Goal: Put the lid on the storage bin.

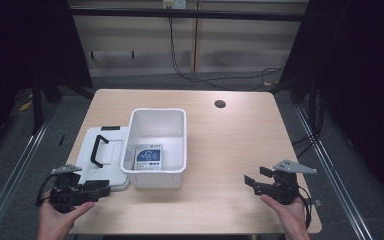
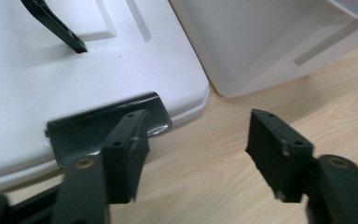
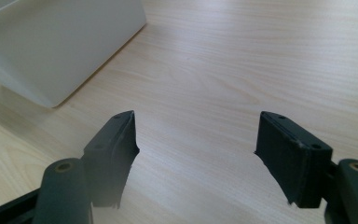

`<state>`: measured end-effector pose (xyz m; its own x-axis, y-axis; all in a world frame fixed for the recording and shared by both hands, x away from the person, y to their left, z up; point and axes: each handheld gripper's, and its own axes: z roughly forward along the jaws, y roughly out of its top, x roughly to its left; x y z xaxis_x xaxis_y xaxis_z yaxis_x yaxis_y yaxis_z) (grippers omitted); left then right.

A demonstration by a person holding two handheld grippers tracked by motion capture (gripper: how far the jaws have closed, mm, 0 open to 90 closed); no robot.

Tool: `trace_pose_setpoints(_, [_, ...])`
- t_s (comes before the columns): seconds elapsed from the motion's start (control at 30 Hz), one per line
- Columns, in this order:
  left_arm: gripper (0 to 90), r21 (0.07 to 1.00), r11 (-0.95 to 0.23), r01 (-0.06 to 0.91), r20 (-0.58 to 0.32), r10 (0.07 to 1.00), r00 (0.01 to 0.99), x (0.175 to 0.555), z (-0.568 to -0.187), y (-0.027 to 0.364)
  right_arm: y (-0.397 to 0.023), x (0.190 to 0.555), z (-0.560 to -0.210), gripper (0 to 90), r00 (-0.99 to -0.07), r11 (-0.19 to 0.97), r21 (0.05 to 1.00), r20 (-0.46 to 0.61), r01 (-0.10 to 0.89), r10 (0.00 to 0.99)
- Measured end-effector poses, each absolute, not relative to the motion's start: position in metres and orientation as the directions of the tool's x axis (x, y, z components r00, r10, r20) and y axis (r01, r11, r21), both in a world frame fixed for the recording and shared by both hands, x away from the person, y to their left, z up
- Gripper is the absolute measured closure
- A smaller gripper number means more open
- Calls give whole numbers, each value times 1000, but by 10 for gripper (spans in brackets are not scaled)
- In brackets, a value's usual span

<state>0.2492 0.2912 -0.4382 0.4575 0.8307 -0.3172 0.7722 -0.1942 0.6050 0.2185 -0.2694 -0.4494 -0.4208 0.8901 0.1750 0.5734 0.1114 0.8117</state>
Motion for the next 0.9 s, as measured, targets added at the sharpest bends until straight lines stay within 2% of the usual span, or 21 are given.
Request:
trace_pose_setpoints(0.27, [352, 614, -156, 773, -368, 810, 456, 252, -434, 294, -264, 215, -446, 306, -430, 124, 809, 169, 575, 887])
trace_pose_setpoints(0.47, [376, 603, -115, 790, -394, 818, 420, 257, -427, 300, -264, 215, -445, 282, -428, 110, 807, 187, 580, 884])
trace_pose_setpoints(0.57, [398, 632, -110, 767, -361, 834, 417, 256, -417, 300, -262, 215, -445, 255, -432, 121, 804, 181, 582, 883])
trace_pose_setpoints(0.63, [398, 623, -95, 776, -387, 825, 412, 260, -414, 301, -259, 216, -445, 238, -443, 141, 800, 168, 584, 881])
trace_pose_setpoints(0.77, [371, 604, -136, 785, -321, 860, 396, 269, -407, 300, -258, 216, -446, 232, -453, 148, 796, 172, 587, 875])
trace_pose_setpoints(0.9, [372, 586, -161, 794, -313, 859, 405, 273, -403, 300, -258, 216, -446, 232, -448, 144, 793, 175, 592, 877])
